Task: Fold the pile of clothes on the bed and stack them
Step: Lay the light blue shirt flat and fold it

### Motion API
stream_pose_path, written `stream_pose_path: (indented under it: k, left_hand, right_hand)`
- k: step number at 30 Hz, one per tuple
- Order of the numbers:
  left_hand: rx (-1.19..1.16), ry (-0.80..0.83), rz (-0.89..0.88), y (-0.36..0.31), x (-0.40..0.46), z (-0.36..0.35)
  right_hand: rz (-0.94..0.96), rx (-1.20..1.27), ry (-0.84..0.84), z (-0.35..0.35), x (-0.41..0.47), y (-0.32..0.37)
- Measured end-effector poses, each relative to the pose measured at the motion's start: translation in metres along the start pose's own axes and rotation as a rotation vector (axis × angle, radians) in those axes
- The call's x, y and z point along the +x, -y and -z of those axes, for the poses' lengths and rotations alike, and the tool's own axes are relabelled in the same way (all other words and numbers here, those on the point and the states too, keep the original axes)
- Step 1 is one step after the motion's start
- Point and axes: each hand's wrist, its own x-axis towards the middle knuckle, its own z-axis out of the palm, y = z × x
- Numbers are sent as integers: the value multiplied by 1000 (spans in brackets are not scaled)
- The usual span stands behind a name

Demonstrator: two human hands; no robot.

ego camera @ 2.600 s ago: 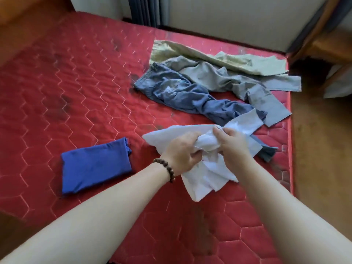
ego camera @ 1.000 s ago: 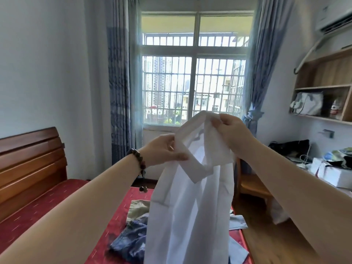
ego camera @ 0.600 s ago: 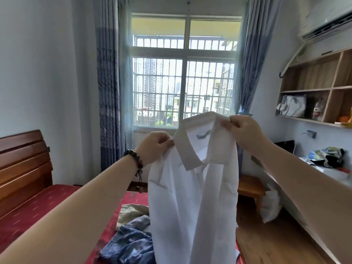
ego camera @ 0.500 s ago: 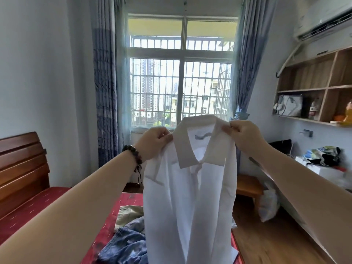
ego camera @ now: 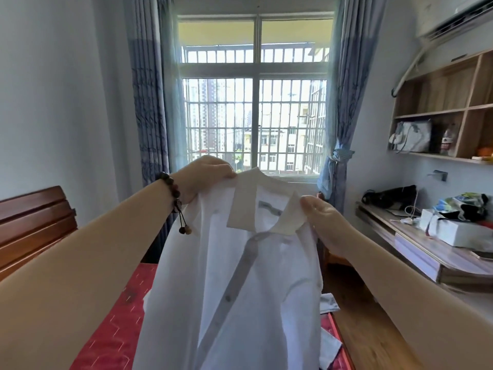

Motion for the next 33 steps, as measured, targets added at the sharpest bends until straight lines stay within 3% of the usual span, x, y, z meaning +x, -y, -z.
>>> stream_pose_path:
  k: [4, 6, 11, 16, 20, 23, 26, 27, 31, 33]
  left_hand:
    - [-97, -22, -3, -3, -7, 8]
    - [-80, -62, -5, -3, -10, 11]
    - [-118, -60, 0, -1, -21, 24]
    - [-186, -131, 23, 14, -32, 53]
    - [-72, -112, 102, 33, -40, 57]
    - [-161, -158, 120, 45, -43, 56]
    - [-93, -122, 144, 53, -46, 50]
    - [-49, -105, 144, 54, -47, 47]
    - [-158, -63, 146, 59, -48, 41]
    - [-77, 19, 114, 57, -50, 40]
  right_hand:
    - [-145, -8, 358, -6, -14, -21]
    - [-186, -84, 422, -19, -20, -33]
    - [-127, -142, 169, -54, -20, -46]
    - [-107, 348, -76, -53, -7, -9]
    - [-93, 180, 33, -55, 5, 11]
    - [-37, 197, 24, -51, 14, 24]
    - [5, -242, 131, -50, 15, 24]
    - [5, -268, 140, -48, 16, 25]
    - [-79, 94, 130, -39, 13, 46]
    - [-136, 40, 240, -33, 8, 53]
